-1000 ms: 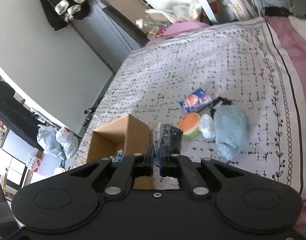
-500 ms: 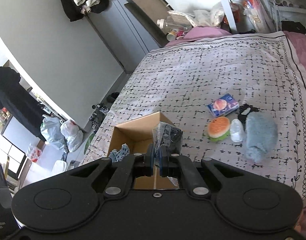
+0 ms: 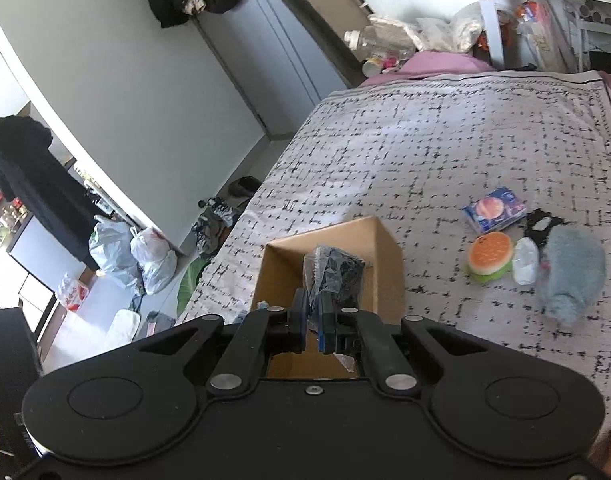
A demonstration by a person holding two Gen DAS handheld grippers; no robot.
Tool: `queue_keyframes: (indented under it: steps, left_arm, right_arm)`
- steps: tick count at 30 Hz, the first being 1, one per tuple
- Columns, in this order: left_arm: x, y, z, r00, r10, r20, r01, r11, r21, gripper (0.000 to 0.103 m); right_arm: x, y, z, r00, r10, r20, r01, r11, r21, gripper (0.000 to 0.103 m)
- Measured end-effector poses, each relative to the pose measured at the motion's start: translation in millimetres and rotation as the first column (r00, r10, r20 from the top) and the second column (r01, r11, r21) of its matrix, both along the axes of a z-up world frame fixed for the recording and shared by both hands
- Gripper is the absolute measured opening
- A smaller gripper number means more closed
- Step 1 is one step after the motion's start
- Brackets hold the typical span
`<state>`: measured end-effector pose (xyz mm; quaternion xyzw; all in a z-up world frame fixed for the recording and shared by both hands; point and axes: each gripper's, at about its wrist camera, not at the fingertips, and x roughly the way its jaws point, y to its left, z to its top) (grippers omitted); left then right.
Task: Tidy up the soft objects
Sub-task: 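Carry the denim patch and bagged black item over the cardboard box with both tools, then open both tools to drop the items into the box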
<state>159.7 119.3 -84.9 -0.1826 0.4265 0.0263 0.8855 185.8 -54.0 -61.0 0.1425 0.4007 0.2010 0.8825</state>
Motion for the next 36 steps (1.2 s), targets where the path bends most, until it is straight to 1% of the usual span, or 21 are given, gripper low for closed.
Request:
queue_keyframes:
  steps: [6, 10, 13, 19, 23, 26, 28, 30, 32, 34, 36]
  left_arm:
    - [5.1, 13.6, -20.5, 0.999, 0.01, -0.041, -0.011, 1.0, -0.01, 0.033]
    - [9.4, 20.7, -34.8, 0.997, 0.021, -0.075, -0.023, 0.999, -0.032, 0.033]
    - [11.3, 22.7, -40.9, 0.995, 0.03, -0.093, -0.034, 0.999, -0.036, 0.034]
    - [12.9, 27.1, -46.5, 0.991, 0.044, -0.125, -0.05, 0.998, -0.047, 0.038]
    - [9.8, 30.8, -45.1, 0.988, 0.057, -0.144, -0.066, 0.996, -0.059, 0.043]
    - [5.2, 33.2, -40.6, 0.988, 0.064, -0.14, -0.073, 0.996, -0.055, 0.044]
    - [2.4, 34.4, -36.2, 0.989, 0.073, -0.132, -0.081, 0.995, -0.055, 0.045]
    - [0.5, 34.5, -31.7, 0.989, 0.078, -0.128, -0.086, 0.995, -0.057, 0.048]
    - [-1.7, 33.4, -27.2, 0.989, 0.078, -0.123, -0.084, 0.995, -0.049, 0.05]
    - [-3.5, 31.5, -23.3, 0.99, 0.078, -0.119, -0.082, 0.996, -0.037, 0.052]
    - [-5.0, 28.7, -19.0, 0.99, 0.077, -0.115, -0.08, 0.997, -0.021, 0.054]
  right_arm:
    - [4.5, 14.7, -13.9, 0.999, 0.01, -0.033, -0.011, 1.0, -0.014, 0.005]
    - [5.6, 22.8, -22.5, 0.998, 0.017, -0.054, -0.019, 1.0, -0.025, 0.005]
    - [7.1, 27.8, -28.5, 0.998, 0.019, -0.065, -0.022, 0.999, -0.038, 0.005]
    - [9.5, 33.8, -38.6, 0.996, 0.019, -0.091, -0.023, 0.999, -0.046, 0.005]
    - [12.4, 31.8, -45.3, 0.992, 0.009, -0.129, -0.011, 1.0, -0.016, 0.005]
    - [12.1, 31.8, -47.1, 0.989, 0.011, -0.144, -0.012, 1.0, -0.003, 0.005]
    - [11.3, 33.4, -47.1, 0.989, 0.017, -0.148, -0.018, 1.0, -0.005, 0.008]
    - [10.8, 32.2, -45.3, 0.987, 0.012, -0.159, -0.011, 1.0, 0.009, 0.009]
    - [9.9, 28.9, -42.0, 0.986, 0.019, -0.167, -0.013, 0.999, 0.041, 0.015]
    - [8.0, 25.4, -36.5, 0.988, 0.019, -0.156, -0.012, 0.999, 0.044, 0.025]
    - [5.3, 19.3, -30.2, 0.99, 0.013, -0.142, -0.007, 0.999, 0.046, 0.028]
